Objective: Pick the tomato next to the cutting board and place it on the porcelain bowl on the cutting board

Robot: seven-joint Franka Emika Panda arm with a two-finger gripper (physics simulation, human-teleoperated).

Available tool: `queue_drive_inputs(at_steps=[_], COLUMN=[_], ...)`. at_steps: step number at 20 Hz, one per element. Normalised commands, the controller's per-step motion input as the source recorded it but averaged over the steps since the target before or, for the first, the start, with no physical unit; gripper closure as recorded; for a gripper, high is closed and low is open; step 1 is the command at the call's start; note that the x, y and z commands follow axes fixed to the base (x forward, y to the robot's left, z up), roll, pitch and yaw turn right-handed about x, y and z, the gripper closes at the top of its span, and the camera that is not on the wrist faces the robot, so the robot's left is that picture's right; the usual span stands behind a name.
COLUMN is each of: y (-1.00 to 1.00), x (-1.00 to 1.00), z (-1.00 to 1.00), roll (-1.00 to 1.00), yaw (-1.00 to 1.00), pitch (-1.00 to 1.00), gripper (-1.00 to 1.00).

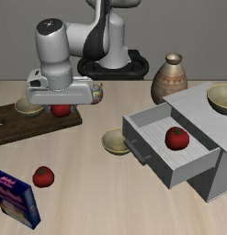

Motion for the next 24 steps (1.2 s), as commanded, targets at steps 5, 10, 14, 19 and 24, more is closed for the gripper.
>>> queue_drive_inputs(at_steps=[5, 10, 14, 19, 24], y=[-0.8, -1.0, -1.0, 0.0, 0.0], x=[0.0, 0.0, 0.0, -1.0, -1.0], z=[0.2, 0.0, 0.0, 0.0, 0.0], roll=[0.0, 0.0, 0.0, 0.0, 0.0], yaw=[0.0, 0.0, 0.0, 0.0, 0.0], pitch=[0.0, 0.0, 0.0, 0.0, 0.0], gripper=[1.0, 1.0, 1.0, 1.0, 1.0])
